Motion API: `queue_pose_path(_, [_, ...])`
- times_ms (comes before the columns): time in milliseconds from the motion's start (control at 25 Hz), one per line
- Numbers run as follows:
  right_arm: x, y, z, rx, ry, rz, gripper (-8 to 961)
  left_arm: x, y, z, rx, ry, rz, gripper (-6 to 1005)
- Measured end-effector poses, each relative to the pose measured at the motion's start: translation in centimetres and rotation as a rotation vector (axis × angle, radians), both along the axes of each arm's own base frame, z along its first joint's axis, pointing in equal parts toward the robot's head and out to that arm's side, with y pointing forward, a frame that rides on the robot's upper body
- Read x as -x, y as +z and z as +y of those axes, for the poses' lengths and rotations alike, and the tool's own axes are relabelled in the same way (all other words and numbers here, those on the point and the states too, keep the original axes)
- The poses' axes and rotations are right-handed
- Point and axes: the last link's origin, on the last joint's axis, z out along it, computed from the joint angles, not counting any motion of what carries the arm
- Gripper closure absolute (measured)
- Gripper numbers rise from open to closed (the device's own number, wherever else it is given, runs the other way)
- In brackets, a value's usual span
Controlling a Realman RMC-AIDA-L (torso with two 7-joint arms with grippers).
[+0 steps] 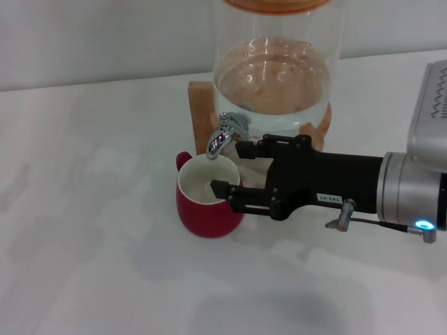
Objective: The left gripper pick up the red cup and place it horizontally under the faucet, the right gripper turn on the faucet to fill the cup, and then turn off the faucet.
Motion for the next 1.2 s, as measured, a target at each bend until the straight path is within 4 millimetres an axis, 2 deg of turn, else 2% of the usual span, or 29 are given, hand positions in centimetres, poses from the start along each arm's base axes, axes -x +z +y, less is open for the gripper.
queue_pose_path(480, [-0.1,0.6,-0.1,-0.020,0.001,-0.004,231,0.0,0.0,0.0,0.000,0.002,0.001,135])
queue_pose_path(600, [-0.7,2.0,-0.1,-0.048,-0.023,-0.007,231,0.0,0.0,0.1,0.000,0.003,0.001,136])
queue_pose_path(920, [-4.3,6.9,-0.6,-0.166,-0.147,-0.013,231,0.3,0.0,-0.1,-0.003,0.013,0.000,134])
queue_pose_path(1200, [-8.1,11.8,-0.5,-0.294,-0.250,-0.005,231,0.6,-0.3,-0.3,0.023,0.013,0.034,139])
